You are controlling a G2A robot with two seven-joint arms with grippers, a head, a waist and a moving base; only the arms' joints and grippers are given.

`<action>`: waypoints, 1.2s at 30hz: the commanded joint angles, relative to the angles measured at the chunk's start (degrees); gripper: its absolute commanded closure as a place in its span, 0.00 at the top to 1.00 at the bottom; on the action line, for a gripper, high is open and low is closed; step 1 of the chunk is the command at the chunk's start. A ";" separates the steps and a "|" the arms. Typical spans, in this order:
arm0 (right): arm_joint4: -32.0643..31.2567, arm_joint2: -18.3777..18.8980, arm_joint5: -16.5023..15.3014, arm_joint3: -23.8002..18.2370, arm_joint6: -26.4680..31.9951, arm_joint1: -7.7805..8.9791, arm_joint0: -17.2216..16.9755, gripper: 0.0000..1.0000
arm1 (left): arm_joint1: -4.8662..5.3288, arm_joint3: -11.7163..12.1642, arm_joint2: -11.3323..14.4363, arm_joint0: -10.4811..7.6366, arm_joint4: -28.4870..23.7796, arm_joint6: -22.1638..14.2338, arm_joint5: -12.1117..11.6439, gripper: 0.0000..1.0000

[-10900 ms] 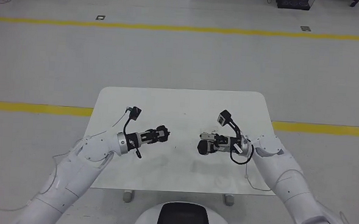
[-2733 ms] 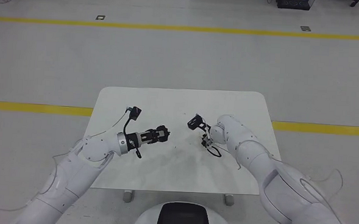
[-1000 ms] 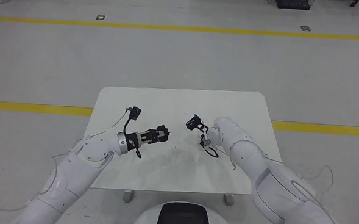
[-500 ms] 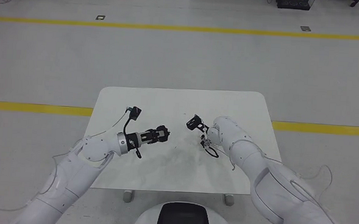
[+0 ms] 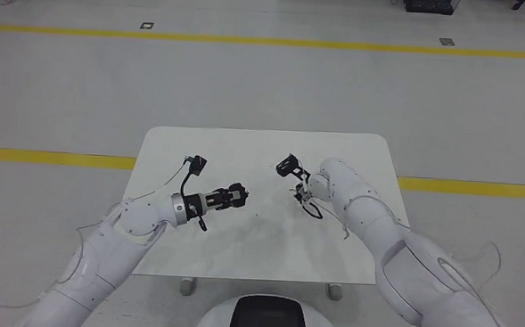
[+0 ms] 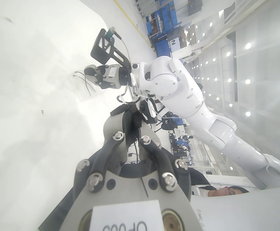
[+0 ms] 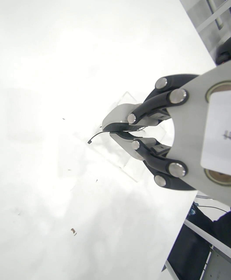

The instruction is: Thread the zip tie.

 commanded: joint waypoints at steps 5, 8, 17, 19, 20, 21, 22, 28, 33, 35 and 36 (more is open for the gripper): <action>-0.50 3.56 -0.08 -9.16 1.56 3.75 -2.66 0.00 | 0.00 0.00 0.00 0.00 0.00 0.00 0.00 0.00; -0.44 6.58 -0.08 -16.46 1.97 6.33 -5.46 0.00 | 0.00 0.00 0.00 0.00 0.00 0.00 0.00 0.00; -0.08 22.03 -0.08 -43.62 3.01 14.75 -20.97 0.00 | 0.00 0.00 0.00 0.00 0.00 0.00 0.00 0.00; -0.08 22.03 -0.08 -43.62 3.01 14.75 -20.97 0.00 | 0.00 0.00 0.00 0.00 0.00 0.00 0.00 0.00; -0.08 22.03 -0.08 -43.62 3.01 14.75 -20.97 0.00 | 0.00 0.00 0.00 0.00 0.00 0.00 0.00 0.00; -0.08 22.03 -0.08 -43.62 3.01 14.75 -20.97 0.00 | 0.00 0.00 0.00 0.00 0.00 0.00 0.00 0.00; -0.08 22.03 -0.08 -43.62 3.01 14.75 -20.97 0.00 | 0.00 0.00 0.00 0.00 0.00 0.00 0.00 0.00; 3.08 25.27 -0.08 -46.20 -7.04 15.28 -23.73 0.00 | 0.00 0.00 0.00 0.00 0.00 0.00 0.00 0.00; 9.07 27.13 -0.08 -53.83 -20.05 17.64 -30.64 0.00 | 0.00 0.00 0.00 0.00 0.00 0.00 0.00 0.00; 12.10 26.82 -0.08 -55.91 -24.42 18.95 -32.49 0.00 | 0.00 0.00 0.00 0.00 0.00 0.00 0.00 0.00; 13.63 26.35 -0.08 -56.65 -25.73 19.53 -32.93 0.00 | 0.00 0.00 0.00 0.00 0.00 0.00 0.00 0.00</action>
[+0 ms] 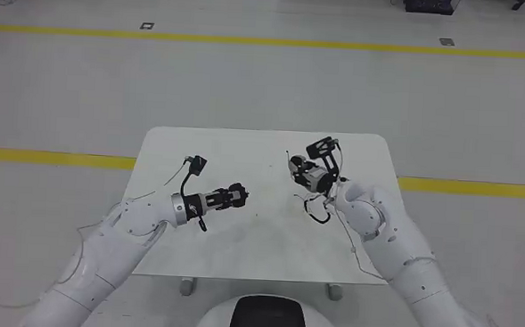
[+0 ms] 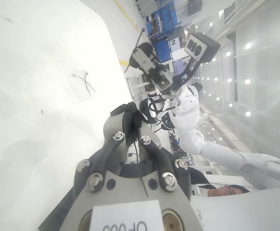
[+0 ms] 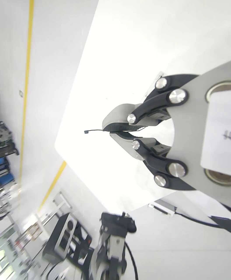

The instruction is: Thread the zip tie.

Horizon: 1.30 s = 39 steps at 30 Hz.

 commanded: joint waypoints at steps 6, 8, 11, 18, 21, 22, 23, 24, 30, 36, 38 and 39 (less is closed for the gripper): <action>12.17 -6.37 0.00 -2.59 -8.26 4.49 0.19 0.00 | 0.00 0.00 0.00 0.00 0.00 0.00 0.00 0.00; 13.04 -7.14 0.00 -2.12 -7.85 4.87 0.79 0.00 | 0.00 0.00 0.00 0.00 0.00 0.00 0.00 0.00; 13.04 -7.14 0.00 -2.12 -7.85 4.87 0.79 0.00 | 0.00 0.00 0.00 0.00 0.00 0.00 0.00 0.00; 15.03 -7.07 0.00 -3.08 -12.38 4.57 -0.30 0.00 | -0.15 -0.11 0.39 0.41 -0.78 1.08 0.31 0.00; 16.78 -8.68 0.00 -5.10 -21.16 4.23 -2.20 0.00 | -0.52 -0.36 1.07 1.70 -3.39 3.45 0.00 0.00; 17.38 -9.27 0.00 -5.53 -24.05 4.21 -2.66 0.00 | -0.64 -0.50 1.23 2.09 -3.90 4.34 0.00 0.00; 17.97 -10.51 0.00 -6.17 -26.77 4.26 -3.07 0.00 | -0.84 -0.81 1.52 2.71 -4.80 5.51 0.00 0.00; 17.92 -11.29 0.00 -6.26 -29.00 4.36 -3.15 0.00 | -0.99 -1.02 1.72 3.11 -5.34 6.15 0.00 0.00; 19.52 -18.09 0.00 -4.28 -37.99 5.22 -1.50 0.00 | -2.00 -1.50 2.23 5.07 -7.44 10.51 0.00 0.00; 22.47 -24.60 0.00 -2.32 -40.78 6.10 2.13 0.00 | -2.94 -2.30 2.00 5.66 -7.59 12.95 0.00 0.00; 22.47 -24.60 0.00 -2.32 -40.78 6.10 2.13 0.00 | -2.94 -2.30 2.00 5.66 -7.59 12.95 0.00 0.00; 22.47 -24.60 0.00 -2.32 -40.78 6.10 2.13 0.00 | -2.94 -2.30 2.00 5.66 -7.59 12.95 0.00 0.00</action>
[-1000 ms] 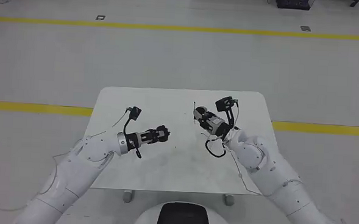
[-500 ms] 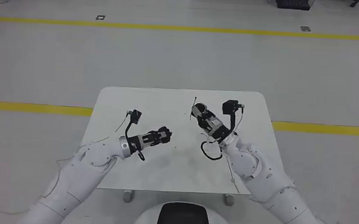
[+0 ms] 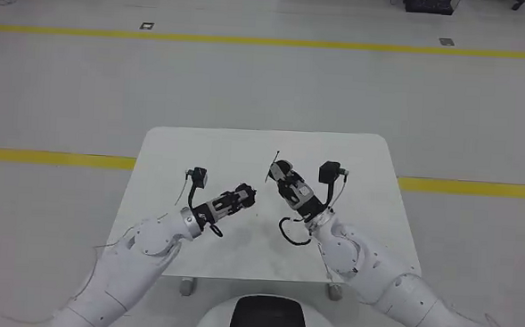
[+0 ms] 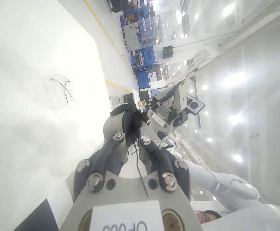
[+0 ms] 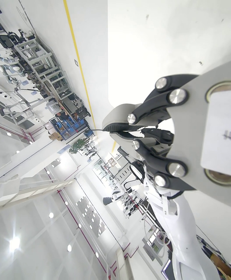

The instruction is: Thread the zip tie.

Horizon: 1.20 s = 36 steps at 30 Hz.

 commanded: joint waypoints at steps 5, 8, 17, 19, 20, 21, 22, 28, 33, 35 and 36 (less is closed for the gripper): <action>-0.06 0.11 0.00 -0.03 0.02 -0.02 -0.07 0.00 | 0.01 0.02 0.01 0.00 0.00 -0.03 0.00 0.00; 0.37 0.47 0.00 -1.07 0.30 -0.17 -0.53 0.00 | -0.23 -0.14 0.53 0.45 -1.00 1.36 0.29 0.00; -2.36 -0.60 0.00 -0.41 -6.95 -1.15 -1.46 0.00 | -1.38 -1.79 0.15 1.74 -3.59 7.09 0.00 0.00; -2.69 -1.37 0.00 0.20 -8.38 -1.31 -1.23 0.00 | -1.64 -2.22 -0.44 2.00 -3.53 7.62 0.00 0.00; -2.70 -1.72 0.00 0.47 -8.75 -1.37 -1.05 0.00 | -1.74 -2.28 -0.62 2.14 -3.50 7.58 0.00 0.00; -2.66 -2.21 0.00 0.90 -9.21 -1.45 -0.79 0.00 | -1.90 -2.46 -0.97 2.31 -3.85 7.78 0.00 0.00; -2.61 -2.62 0.00 1.30 -9.50 -1.53 -0.56 0.00 | -2.03 -2.54 -1.20 2.46 -4.00 7.82 0.00 0.00; -1.03 -5.36 0.00 2.44 -10.95 -1.91 1.49 0.00 | -2.72 -2.39 -2.03 2.96 -5.60 5.86 0.00 0.00; -1.03 -5.36 0.00 2.44 -10.95 -1.91 1.49 0.00 | -2.72 -2.39 -2.03 2.96 -5.60 5.86 0.00 0.00; -1.03 -5.36 0.00 2.44 -10.95 -1.91 1.49 0.00 | -2.72 -2.39 -2.03 2.96 -5.60 5.86 0.00 0.00; -1.03 -5.36 0.00 2.44 -10.95 -1.91 1.49 0.00 | -2.72 -2.39 -2.03 2.96 -5.60 5.86 0.00 0.00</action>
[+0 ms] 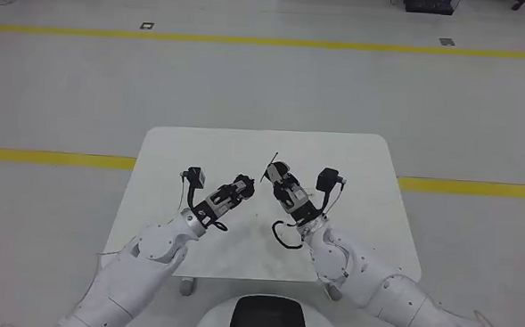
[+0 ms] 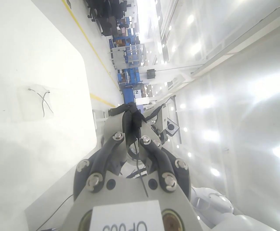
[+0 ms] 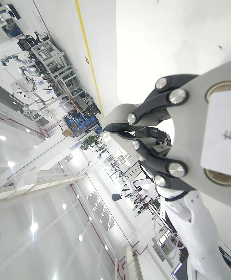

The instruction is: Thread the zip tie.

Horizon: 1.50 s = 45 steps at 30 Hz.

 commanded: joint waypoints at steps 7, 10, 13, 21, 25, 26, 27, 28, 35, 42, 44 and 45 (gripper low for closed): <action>-0.99 1.96 0.00 -0.02 0.75 -0.50 -1.18 0.00 | 0.00 0.00 0.00 0.00 0.00 0.00 0.00 0.00; -1.77 2.12 0.00 0.02 0.56 -0.88 -1.27 0.00 | 0.00 0.00 0.00 0.00 0.00 0.00 0.00 0.00; -2.28 1.95 0.00 0.28 0.38 -1.27 -1.18 0.00 | 0.00 0.00 0.00 0.00 0.00 0.00 0.00 0.00; -2.36 1.47 0.00 1.55 0.61 -2.16 -0.33 0.00 | 0.00 0.00 0.00 0.00 0.00 0.00 0.00 0.00; -2.28 1.21 0.00 2.00 0.71 -2.48 0.13 0.00 | 0.00 0.00 0.00 0.00 0.00 0.00 0.00 0.00; -2.25 1.11 0.00 2.14 0.72 -2.58 0.25 0.00 | 0.00 0.00 0.00 0.00 0.00 0.00 0.00 0.00; -2.24 1.01 0.00 2.26 0.75 -2.65 0.34 0.00 | 0.00 0.00 0.00 0.00 0.00 0.00 0.00 0.00; -2.20 0.94 0.00 2.38 0.77 -2.72 0.44 0.00 | 0.00 0.00 0.00 0.00 0.00 0.00 0.00 0.00; -1.90 0.40 0.00 3.29 0.84 -3.15 0.97 0.00 | 0.00 0.00 0.00 0.00 0.00 0.00 0.00 0.00; -1.61 0.18 0.00 4.03 0.63 -3.43 1.26 0.00 | 0.00 0.00 0.00 0.00 0.00 0.00 0.00 0.00; -1.54 0.13 0.00 4.20 0.57 -3.49 1.30 0.00 | 0.00 0.00 0.00 0.00 0.00 0.00 0.00 0.00; -1.53 0.11 0.00 4.25 0.55 -3.52 1.33 0.00 | 0.00 0.00 0.00 0.00 0.00 0.00 0.00 0.00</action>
